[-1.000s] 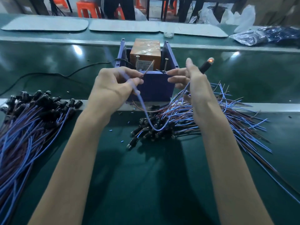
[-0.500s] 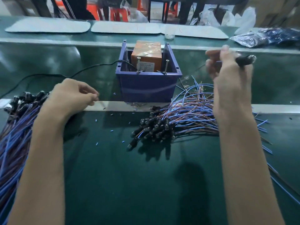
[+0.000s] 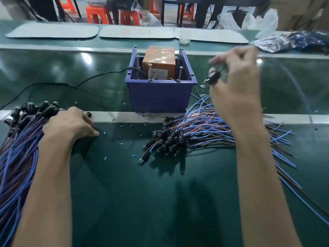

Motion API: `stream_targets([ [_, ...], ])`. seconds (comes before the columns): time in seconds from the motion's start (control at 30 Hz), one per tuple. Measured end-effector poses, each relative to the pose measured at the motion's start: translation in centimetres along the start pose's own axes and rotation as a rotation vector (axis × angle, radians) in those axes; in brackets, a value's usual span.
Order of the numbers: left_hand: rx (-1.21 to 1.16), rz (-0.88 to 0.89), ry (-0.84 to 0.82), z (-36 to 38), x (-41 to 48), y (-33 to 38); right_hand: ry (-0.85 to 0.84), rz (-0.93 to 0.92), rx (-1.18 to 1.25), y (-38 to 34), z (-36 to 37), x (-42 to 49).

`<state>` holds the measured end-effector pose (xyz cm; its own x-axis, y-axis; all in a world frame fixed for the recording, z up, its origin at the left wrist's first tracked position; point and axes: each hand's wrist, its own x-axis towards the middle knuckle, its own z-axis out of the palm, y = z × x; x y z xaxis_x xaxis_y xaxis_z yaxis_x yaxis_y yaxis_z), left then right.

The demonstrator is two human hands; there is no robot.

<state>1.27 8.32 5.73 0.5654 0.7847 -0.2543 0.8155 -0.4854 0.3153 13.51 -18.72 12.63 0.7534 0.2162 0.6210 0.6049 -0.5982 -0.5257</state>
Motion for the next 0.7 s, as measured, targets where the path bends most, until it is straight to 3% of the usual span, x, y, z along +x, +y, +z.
stream_targets([
  [0.13,-0.095,0.021,0.150,-0.7,0.7,-0.2,-0.709,0.098,-0.239,0.5,1.6,-1.2],
  [0.23,-0.063,0.028,0.158,-0.4,1.1,-0.3,-1.004,0.054,-0.358,0.6,2.5,-1.9],
  [0.7,-0.021,0.026,0.098,0.9,1.6,0.0,-1.004,0.042,-0.246,1.7,3.6,-1.7],
])
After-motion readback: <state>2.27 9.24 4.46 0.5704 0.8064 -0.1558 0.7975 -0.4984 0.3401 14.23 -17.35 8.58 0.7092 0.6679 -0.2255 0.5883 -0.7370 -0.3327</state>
